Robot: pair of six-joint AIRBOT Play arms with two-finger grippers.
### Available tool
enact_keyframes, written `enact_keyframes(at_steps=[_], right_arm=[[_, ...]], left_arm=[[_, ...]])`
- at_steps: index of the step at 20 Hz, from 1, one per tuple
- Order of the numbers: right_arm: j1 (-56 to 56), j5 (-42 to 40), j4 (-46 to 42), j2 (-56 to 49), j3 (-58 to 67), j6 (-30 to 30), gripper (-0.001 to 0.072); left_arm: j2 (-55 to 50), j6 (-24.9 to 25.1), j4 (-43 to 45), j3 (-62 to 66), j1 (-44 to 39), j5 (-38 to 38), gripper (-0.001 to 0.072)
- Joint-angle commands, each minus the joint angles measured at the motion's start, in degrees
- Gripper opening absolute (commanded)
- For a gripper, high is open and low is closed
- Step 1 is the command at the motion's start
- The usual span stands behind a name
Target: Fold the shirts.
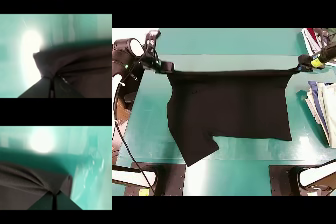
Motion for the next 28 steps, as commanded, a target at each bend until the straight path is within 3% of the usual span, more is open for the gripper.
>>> enact_keyframes(at_steps=[1,7,8,9,10,11,15,20,25,28], right_arm=[[1.4,-1.1,-2.4,3.2,-9.6,-0.8,0.0017],[2.5,-10.0,-2.2,8.0,-25.4,-0.7,0.0027],[2.5,-10.1,-2.2,8.2,-26.0,-0.8,0.0136],[2.5,-9.8,-2.2,8.2,-26.0,-0.7,0.0337],[2.4,-9.1,-2.3,8.5,-26.0,-0.3,0.0368],[2.0,-8.2,-2.2,9.1,-26.0,0.3,0.0368],[0.3,-3.2,-2.3,14.8,-26.0,0.3,0.0369],[0.8,0.6,-2.3,23.8,-26.0,0.3,0.0369],[1.9,-1.1,-0.7,29.3,-26.0,0.3,0.0368],[1.9,-1.1,-0.8,29.8,-26.0,0.3,0.0368]], left_arm=[[0.0,4.1,-6.8,-4.3,0.5,-7.0,0.0026],[0.0,2.3,-8.3,-14.4,0.5,-1.1,0.0029],[0.1,1.6,-8.2,-14.4,0.5,-1.1,0.0148],[0.3,1.6,-8.4,-14.4,0.5,-1.2,0.0450],[0.7,1.4,-8.4,-14.4,0.5,-1.8,0.0539],[1.4,1.4,-8.1,-14.4,0.5,-2.5,0.0482],[8.4,0.4,-3.9,-15.6,0.5,-7.8,0.0484],[25.1,-4.6,-2.8,-35.0,0.5,-10.0,0.0484],[39.8,-7.6,-11.8,-56.4,0.5,-11.0,0.0485],[41.5,-8.9,-14.9,-62.6,0.5,-9.7,0.0484]])
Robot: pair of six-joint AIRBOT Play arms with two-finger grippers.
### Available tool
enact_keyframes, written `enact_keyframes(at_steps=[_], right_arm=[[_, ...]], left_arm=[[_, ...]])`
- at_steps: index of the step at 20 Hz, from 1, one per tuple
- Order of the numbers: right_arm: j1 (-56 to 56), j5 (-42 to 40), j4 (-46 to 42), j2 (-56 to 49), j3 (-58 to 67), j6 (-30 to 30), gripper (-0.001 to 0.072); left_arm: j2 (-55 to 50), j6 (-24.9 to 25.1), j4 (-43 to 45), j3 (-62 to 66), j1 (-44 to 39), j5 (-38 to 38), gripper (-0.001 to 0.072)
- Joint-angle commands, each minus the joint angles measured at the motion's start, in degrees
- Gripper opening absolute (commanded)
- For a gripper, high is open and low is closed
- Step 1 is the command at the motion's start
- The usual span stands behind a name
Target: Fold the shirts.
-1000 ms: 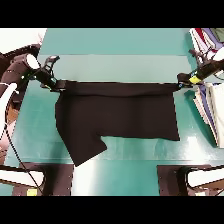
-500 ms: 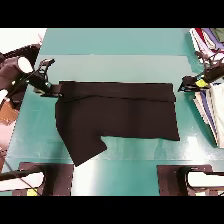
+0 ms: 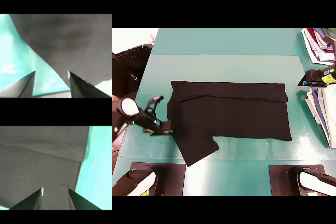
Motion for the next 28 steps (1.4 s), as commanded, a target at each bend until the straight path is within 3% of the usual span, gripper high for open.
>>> enact_keyframes(at_steps=[1,7,13,14,15,16,20,22,28], right_arm=[[0.2,-0.2,0.6,1.4,0.0,0.0,0.0368],[0.2,-0.3,0.7,1.4,0.0,0.0,0.0368],[-0.5,2.9,0.6,1.4,0.0,0.0,0.0369],[-1.1,3.6,0.6,1.4,0.0,0.0,0.0368],[-2.0,3.8,0.6,1.6,-0.6,0.0,0.0369],[-3.4,3.2,0.6,2.6,-2.8,0.0,0.0368],[-12.1,2.2,0.1,8.2,-20.6,0.0,0.0369],[-17.7,0.7,0.4,10.4,-32.3,-0.1,0.0518],[-25.1,-10.3,9.4,11.9,-57.9,-3.7,0.0484]], left_arm=[[3.6,-1.6,-4.1,-8.8,0.0,2.0,0.0485],[3.6,-1.2,-10.3,-12.1,0.0,12.8,0.0484],[3.6,-1.2,-12.0,-13.4,0.0,14.6,0.0478],[3.6,-1.1,-12.0,-12.7,0.0,14.4,0.0180],[3.6,-0.9,-12.0,-11.9,0.0,14.3,0.0047],[3.6,-0.3,-12.1,-10.7,0.0,13.6,0.0026],[3.6,1.6,-12.0,-4.7,0.0,10.4,0.0025],[3.6,1.8,-12.1,-2.5,0.0,10.3,0.0025],[3.6,1.8,-12.3,-1.4,0.0,10.8,0.0026]])
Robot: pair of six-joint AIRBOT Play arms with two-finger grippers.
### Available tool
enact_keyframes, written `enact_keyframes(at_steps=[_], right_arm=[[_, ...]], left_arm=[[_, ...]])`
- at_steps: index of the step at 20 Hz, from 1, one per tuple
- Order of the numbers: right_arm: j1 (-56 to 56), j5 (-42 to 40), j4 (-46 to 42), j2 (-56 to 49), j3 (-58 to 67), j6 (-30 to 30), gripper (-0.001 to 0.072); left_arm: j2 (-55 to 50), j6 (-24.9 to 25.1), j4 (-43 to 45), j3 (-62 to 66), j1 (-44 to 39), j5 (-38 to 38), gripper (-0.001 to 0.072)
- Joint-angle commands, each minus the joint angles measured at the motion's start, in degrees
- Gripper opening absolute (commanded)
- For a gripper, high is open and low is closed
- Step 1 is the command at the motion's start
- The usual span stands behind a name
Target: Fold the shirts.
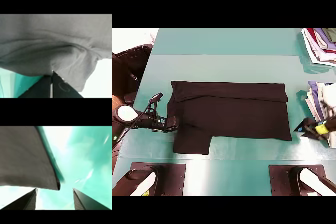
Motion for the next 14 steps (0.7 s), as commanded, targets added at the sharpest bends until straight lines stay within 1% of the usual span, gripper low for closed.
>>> enact_keyframes(at_steps=[1,3,4,5,6,7,8,9,11,14], right_arm=[[-2.7,-7.3,6.6,0.7,-11.7,-3.3,0.0437],[-2.7,-9.5,9.7,0.7,-12.4,-3.7,0.0430],[-2.7,-10.1,10.7,0.8,-12.3,-3.8,0.0390],[-2.7,-10.6,10.7,0.8,-12.2,-3.8,0.0314],[-2.7,-10.7,10.5,0.8,-12.3,-3.9,0.0286],[-2.7,-10.8,10.6,0.8,-12.3,-4.8,0.0195],[-2.7,-10.5,10.6,0.8,-12.3,-6.0,0.0072],[-2.7,-9.9,10.6,0.8,-12.2,-7.2,0.0021],[-2.7,-6.9,9.8,0.8,-11.5,-8.5,0.0019],[-2.7,-0.4,3.8,4.1,-8.0,-8.6,0.0019]], left_arm=[[0.0,0.2,-0.1,0.7,0.1,0.0,0.0026],[0.0,0.2,-0.1,0.7,0.1,0.1,0.0026],[0.0,0.2,0.0,0.7,0.1,0.1,0.0026],[0.0,0.2,0.0,0.7,0.1,0.1,0.0026],[0.0,0.2,0.0,0.7,0.1,0.0,0.0026],[0.0,0.3,0.1,0.7,0.1,-0.1,0.0026],[0.0,0.3,0.4,0.7,0.1,-0.3,0.0026],[0.0,0.2,1.6,0.8,0.1,-1.7,0.0025],[0.0,0.3,4.7,1.4,0.1,-6.9,0.0024],[0.0,1.6,7.4,1.6,0.1,-15.2,0.0023]])
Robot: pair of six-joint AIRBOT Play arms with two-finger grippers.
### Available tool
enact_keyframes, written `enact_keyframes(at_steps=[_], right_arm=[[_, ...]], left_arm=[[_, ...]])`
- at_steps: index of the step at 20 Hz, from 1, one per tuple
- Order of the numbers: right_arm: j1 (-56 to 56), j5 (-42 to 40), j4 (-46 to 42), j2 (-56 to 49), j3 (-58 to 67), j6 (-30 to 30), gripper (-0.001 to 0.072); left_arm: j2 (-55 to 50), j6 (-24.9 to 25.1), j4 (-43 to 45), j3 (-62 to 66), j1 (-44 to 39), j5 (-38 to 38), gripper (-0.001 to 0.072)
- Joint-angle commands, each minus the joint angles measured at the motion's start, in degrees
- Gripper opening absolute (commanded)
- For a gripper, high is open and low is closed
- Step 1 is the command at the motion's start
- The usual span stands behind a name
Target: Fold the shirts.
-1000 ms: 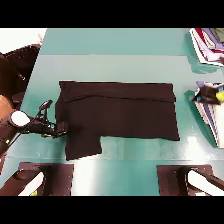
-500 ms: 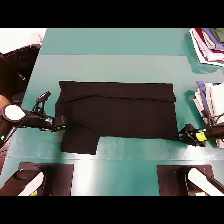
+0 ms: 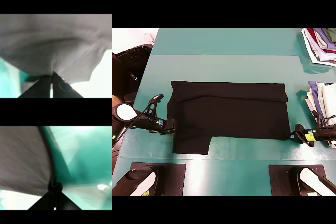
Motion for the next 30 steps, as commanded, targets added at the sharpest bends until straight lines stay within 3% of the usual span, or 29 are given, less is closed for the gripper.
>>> enact_keyframes(at_steps=[1,5,9,13,20,26,27,28,29,30], right_arm=[[-0.1,7.8,-5.7,4.8,3.2,-1.0,0.0019],[-0.1,12.8,-14.2,16.1,7.1,2.1,0.0019],[1.1,11.6,-11.3,16.7,14.0,3.5,0.0018],[9.7,6.4,-10.9,6.8,23.4,5.0,0.0018],[20.7,-1.1,-9.8,-16.7,40.2,6.6,0.0020],[21.0,-1.8,-7.0,-28.5,50.3,6.7,0.0022],[20.4,-2.6,-4.9,-29.5,51.2,6.1,0.0084],[19.6,-2.9,-2.4,-30.1,51.8,5.1,0.0279],[18.7,-2.7,-0.1,-30.3,52.3,3.9,0.0372],[17.6,-1.8,1.8,-30.2,52.2,2.2,0.0378]], left_arm=[[0.0,1.1,3.0,0.3,0.0,-9.4,0.0023],[0.0,1.2,-2.4,0.7,0.0,-12.6,0.0023],[0.0,1.2,-3.1,8.7,0.0,-4.3,0.0023],[-1.9,1.5,-1.7,15.6,0.0,10.1,0.0024],[-22.2,9.5,-1.8,22.9,0.0,19.9,0.0026],[-31.9,10.1,-1.9,27.1,0.0,24.7,0.0041],[-31.8,9.9,-2.0,27.4,0.0,24.7,0.0314],[-31.8,9.5,-2.0,28.1,0.0,24.5,0.0648],[-31.7,9.5,-1.9,29.1,0.1,23.6,0.0720],[-31.7,9.6,-1.9,30.5,0.1,21.7,0.0720]])
